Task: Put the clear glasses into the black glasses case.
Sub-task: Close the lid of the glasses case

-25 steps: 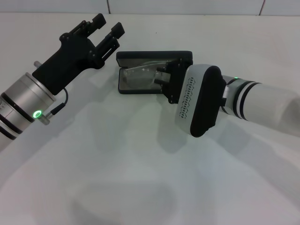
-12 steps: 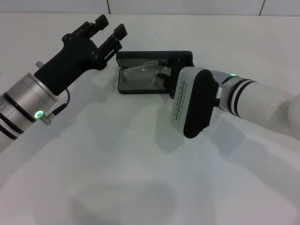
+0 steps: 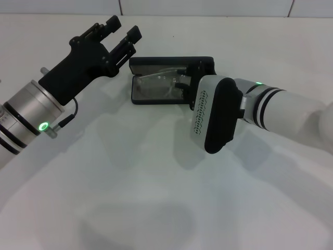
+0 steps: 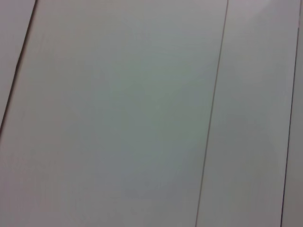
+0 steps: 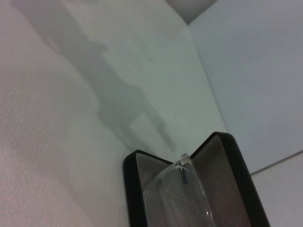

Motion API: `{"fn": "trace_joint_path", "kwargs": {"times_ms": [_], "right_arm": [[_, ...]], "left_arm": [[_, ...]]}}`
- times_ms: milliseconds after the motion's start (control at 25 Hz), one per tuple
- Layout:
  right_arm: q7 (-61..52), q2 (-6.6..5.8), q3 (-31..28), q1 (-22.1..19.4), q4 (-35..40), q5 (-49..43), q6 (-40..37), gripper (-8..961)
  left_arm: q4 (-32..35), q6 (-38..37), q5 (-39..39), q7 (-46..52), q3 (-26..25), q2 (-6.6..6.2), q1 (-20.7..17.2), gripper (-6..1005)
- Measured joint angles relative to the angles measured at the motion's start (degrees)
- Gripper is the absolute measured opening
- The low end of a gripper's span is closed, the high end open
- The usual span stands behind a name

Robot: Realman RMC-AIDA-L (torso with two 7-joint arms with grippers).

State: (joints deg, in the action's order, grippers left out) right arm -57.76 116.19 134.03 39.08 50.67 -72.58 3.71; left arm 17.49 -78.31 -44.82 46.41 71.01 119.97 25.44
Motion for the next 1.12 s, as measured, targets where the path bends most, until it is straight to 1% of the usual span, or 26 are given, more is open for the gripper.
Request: {"fn": "trace_joint_path", "kwargs": {"times_ms": [200,440,640,800,1000,1120], "right_arm": [[-0.1,0.00,0.5,0.2,-0.3,0.0,-1.1,235],[0.0,0.00,1.6,-0.5,1.0,0.0,-1.1,234],[0.3,0.00,2.0,-0.9,1.7,-0.3,0.8,177],[0.1,0.00,2.0,-0.3,1.8,0.1,2.0,131],[0.3,0.00,2.3,0.4,1.5,0.7,3.3,130],[0.3,0.00,2.6,0.6,1.3,1.4,3.3,176]], "left_arm": [[0.0,0.0,0.0,0.0,0.0,0.00,0.1,567],[0.0,-0.1,0.0,0.0,0.0,0.00,-0.3,567],[0.0,-0.1,0.0,0.0,0.0,-0.03,-0.4,567],[0.0,-0.1,0.0,-0.1,0.0,0.03,-0.4,568],[0.0,-0.1,0.0,0.0,0.6,0.03,-0.5,568],[0.0,-0.1,0.0,0.1,0.6,0.01,-0.5,568]]}}
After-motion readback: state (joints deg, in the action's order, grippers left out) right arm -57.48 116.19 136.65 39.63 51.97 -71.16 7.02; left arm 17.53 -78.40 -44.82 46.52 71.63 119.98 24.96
